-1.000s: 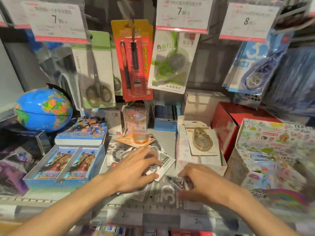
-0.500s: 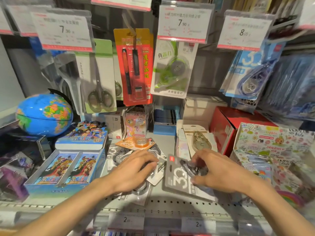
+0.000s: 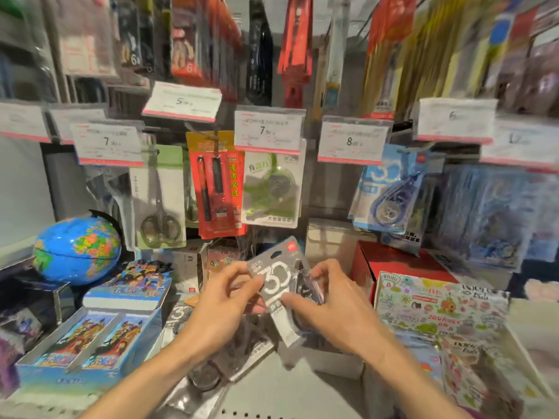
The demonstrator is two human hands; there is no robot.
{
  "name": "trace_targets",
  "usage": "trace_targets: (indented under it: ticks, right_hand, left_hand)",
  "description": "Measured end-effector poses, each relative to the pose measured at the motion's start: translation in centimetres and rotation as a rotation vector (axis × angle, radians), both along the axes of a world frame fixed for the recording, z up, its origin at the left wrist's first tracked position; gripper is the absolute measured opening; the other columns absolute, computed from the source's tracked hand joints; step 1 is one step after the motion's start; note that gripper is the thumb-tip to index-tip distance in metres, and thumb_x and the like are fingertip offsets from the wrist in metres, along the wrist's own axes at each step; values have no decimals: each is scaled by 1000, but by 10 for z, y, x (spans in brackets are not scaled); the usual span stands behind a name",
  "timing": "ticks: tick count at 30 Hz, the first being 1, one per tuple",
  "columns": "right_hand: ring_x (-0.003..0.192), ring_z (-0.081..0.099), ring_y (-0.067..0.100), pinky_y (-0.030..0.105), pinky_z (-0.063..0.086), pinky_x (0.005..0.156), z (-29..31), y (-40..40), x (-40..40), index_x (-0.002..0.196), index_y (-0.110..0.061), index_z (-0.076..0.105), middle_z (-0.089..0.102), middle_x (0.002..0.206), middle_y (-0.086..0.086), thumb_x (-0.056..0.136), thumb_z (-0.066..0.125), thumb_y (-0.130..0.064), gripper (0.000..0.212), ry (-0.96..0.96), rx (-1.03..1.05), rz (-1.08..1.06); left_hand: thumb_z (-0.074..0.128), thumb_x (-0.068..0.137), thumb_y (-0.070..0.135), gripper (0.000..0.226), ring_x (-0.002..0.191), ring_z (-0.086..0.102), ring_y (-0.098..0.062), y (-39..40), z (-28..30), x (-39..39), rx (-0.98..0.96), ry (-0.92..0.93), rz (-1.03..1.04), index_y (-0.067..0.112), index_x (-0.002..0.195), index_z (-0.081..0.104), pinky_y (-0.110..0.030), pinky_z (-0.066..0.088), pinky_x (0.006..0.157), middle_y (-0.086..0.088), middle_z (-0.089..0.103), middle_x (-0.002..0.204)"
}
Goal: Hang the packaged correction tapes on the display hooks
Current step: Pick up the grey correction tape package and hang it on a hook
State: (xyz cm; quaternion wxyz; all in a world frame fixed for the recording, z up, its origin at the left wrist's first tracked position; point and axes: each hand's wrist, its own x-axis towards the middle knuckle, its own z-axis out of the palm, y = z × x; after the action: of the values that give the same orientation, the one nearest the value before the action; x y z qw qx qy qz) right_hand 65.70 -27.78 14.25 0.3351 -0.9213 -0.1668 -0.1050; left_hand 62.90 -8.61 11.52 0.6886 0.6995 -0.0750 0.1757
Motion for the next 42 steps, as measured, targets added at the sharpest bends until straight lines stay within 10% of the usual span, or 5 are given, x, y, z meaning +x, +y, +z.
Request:
trace_targets:
  ticks: [11,16,26,37,42]
  right_hand:
    - [91,76,16,25,57,78,33,-101,20,116,-14,61,79,100,4,87,74,-11,32,272,604,332]
    - [91,74,10,34,55,83,55,-123,21,116,-25,59,77,100,-7,90,72,-21,29,156,614,239]
    - [98,64,-10,19,47,79,79,-120,20,119,-45,50,61,114,-28,92,67,-38,32,-4,540,189]
    - [89,67,-8,11,50,68,100,-76,46,124,-29,47,68,113,-10,94,68,-30,37,-47,607,175]
    - [111,63,8,27,49,90,100,-66,53,139,-25,42,59,134,0,92,68,-37,55,-30,577,164]
  left_hand:
    - [58,98,10,7,61,60,-13,-78,79,13,150,-124,42,10,97,64,-28,54,58,-5,68,68]
    - [58,99,23,21,71,69,-19,-86,116,31,102,-141,109,17,119,60,-27,55,61,-6,74,91]
    - [51,103,20,18,55,64,-17,-84,157,18,-50,-320,65,9,100,65,-22,51,53,-6,70,69]
    - [49,104,20,20,52,65,-15,-90,174,8,-104,-371,32,10,105,66,-18,48,49,-3,71,65]
    - [48,104,19,21,54,64,-16,-87,170,7,-97,-351,17,8,111,65,-19,50,51,-3,70,66]
